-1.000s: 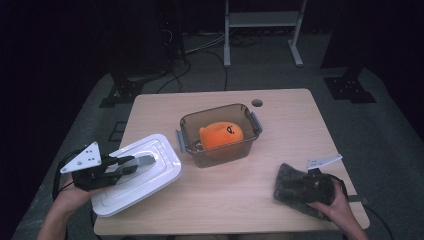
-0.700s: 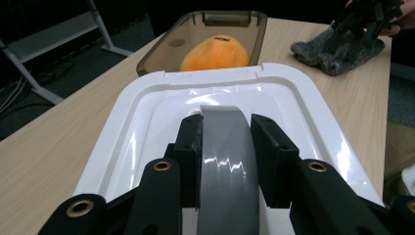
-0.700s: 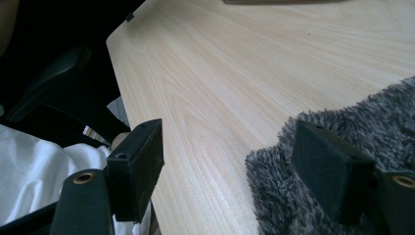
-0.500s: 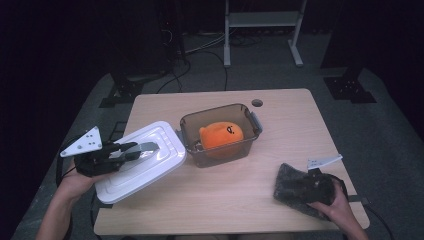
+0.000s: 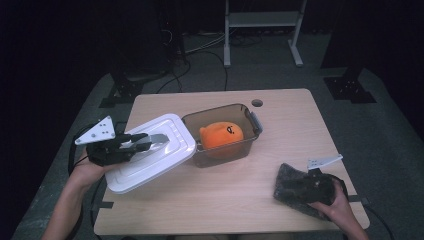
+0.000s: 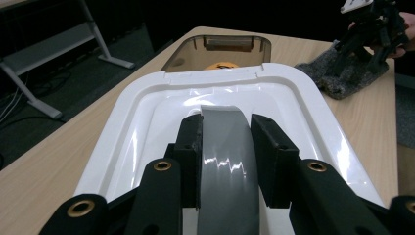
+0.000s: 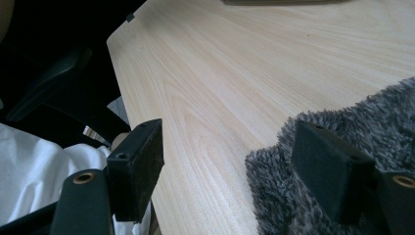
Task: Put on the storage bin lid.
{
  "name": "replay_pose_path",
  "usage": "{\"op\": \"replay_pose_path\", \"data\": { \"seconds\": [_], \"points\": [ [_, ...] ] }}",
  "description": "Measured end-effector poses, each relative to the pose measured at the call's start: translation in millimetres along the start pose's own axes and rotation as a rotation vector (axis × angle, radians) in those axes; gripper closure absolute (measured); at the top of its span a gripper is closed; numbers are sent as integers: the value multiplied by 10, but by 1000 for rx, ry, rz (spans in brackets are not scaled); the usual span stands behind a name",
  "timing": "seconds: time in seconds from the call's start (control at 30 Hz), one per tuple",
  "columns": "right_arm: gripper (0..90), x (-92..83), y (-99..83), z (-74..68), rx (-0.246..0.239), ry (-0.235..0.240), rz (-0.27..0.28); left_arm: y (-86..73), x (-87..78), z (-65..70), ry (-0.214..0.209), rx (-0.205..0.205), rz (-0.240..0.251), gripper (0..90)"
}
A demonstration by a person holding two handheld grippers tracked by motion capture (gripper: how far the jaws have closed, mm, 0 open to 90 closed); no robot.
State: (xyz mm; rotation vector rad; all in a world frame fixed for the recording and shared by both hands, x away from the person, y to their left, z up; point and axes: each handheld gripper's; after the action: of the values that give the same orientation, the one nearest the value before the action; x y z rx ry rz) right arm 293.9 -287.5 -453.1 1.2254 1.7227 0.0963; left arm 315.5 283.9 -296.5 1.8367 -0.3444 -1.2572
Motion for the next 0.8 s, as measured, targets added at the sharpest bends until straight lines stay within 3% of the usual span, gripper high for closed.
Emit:
{"op": "replay_pose_path", "data": {
  "seconds": [0.37,0.8],
  "points": [
    [267,-6,1,-3,-2,2,1,181,183,-54,-17,2,3,666],
    [267,-31,-6,7,0,2,10,407,417,-90,-45,36,4,665]
  ]
}}
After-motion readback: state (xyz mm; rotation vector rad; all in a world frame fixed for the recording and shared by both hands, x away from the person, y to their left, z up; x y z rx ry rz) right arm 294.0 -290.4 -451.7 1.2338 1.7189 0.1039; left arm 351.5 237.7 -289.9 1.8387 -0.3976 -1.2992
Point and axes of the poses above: each handheld gripper's, and its own axes: x roughly forward along the jaws, y roughly out of its top, z roughly to its right, and after that the axes turned 13 degrees about -z, right-handed
